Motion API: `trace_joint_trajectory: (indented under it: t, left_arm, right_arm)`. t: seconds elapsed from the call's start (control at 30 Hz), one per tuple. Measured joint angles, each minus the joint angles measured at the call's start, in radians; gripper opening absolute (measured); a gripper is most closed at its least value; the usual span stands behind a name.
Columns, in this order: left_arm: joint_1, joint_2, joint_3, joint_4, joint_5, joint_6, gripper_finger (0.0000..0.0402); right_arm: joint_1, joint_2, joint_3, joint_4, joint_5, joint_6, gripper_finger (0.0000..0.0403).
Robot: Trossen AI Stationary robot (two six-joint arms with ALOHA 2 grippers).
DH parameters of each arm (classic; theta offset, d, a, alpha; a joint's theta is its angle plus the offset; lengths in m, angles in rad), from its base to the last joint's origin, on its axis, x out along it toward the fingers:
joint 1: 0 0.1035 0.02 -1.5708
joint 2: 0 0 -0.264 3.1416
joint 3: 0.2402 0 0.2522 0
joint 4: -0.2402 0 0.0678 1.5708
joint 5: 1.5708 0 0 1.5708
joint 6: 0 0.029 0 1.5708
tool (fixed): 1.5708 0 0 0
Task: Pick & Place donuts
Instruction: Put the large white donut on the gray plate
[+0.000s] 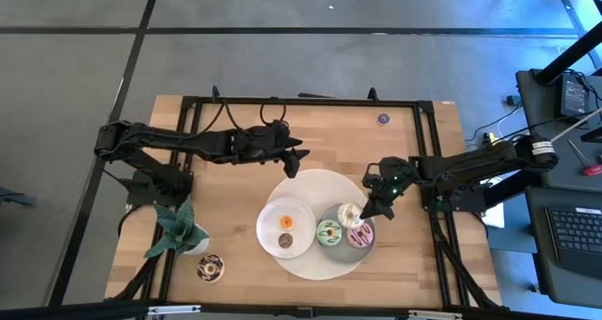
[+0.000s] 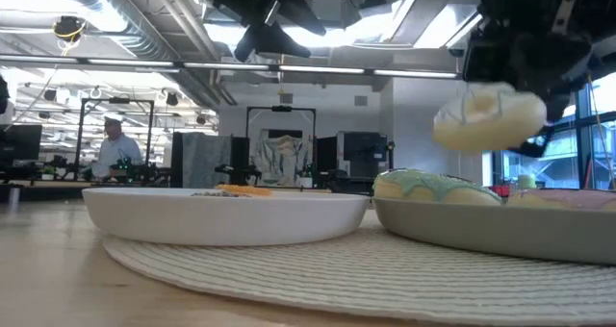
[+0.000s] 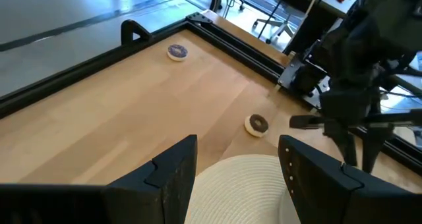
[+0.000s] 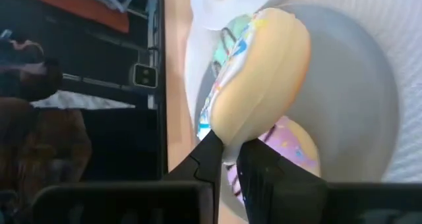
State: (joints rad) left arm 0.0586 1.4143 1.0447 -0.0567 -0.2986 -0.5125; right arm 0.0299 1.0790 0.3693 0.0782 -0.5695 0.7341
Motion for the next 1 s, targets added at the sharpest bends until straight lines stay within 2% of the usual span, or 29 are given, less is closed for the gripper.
trace_joint_trajectory:
  t: [0.13,0.27,0.47,1.0]
  left_arm:
    - [0.000,0.000,0.000,0.000,-0.004,-0.001,0.0207]
    - [0.000,0.000,0.000,0.000,-0.036,-0.001,0.0207]
    - [0.000,0.000,0.000,0.000,-0.071,0.000,0.0207]
    - [0.002,0.000,0.000,0.000,-0.095,0.002,0.0207]
  right_arm:
    - [0.000,-0.001,-0.046,0.099,0.035,0.055,0.0044]
    - [0.011,0.008,-0.054,0.109,0.087,0.084,0.0044]
    - [0.060,0.063,-0.053,0.227,0.090,0.103,0.0044]
    - [0.092,0.236,-0.054,0.287,0.123,0.099,0.0044]
